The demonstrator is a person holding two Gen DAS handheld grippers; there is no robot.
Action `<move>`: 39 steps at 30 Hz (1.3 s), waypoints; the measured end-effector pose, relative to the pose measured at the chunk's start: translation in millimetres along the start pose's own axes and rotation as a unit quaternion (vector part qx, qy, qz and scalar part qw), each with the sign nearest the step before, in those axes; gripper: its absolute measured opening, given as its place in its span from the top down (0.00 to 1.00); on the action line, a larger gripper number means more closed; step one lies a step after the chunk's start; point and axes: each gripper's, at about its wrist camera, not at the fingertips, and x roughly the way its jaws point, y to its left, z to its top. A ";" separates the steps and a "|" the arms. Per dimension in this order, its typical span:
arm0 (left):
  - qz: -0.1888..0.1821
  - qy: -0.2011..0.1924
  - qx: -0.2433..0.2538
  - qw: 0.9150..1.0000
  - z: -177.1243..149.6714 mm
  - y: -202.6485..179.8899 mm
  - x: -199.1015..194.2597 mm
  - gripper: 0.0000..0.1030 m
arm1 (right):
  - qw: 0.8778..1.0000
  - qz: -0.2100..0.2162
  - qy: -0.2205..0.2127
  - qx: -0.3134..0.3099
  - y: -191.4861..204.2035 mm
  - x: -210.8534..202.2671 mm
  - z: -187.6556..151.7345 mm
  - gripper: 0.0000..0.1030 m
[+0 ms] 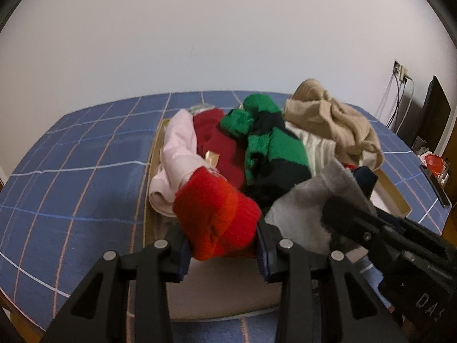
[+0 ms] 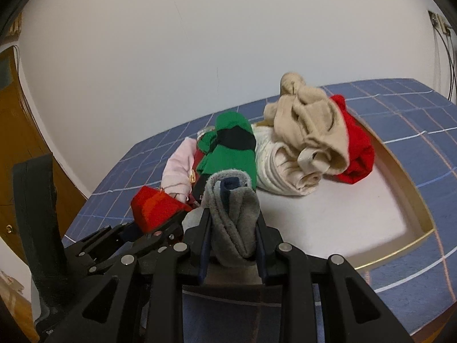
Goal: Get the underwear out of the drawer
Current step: 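Lower both socks into the tray and open both grippers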
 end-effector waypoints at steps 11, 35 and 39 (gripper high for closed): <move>0.019 -0.005 0.004 1.000 -7.1 -0.1 16.3 0.65 | 1.000 -0.008 0.014 -0.003 -3.3 31.2 0.8 0.72; 0.040 -0.001 0.034 0.999 -12.9 -11.5 15.7 0.04 | 0.998 -0.004 -0.045 0.034 -23.6 -5.9 -6.1 0.24; 0.035 -0.012 0.016 0.999 -10.9 -8.3 7.7 0.03 | 0.997 -0.002 -0.055 0.063 -35.2 -14.9 -9.2 0.24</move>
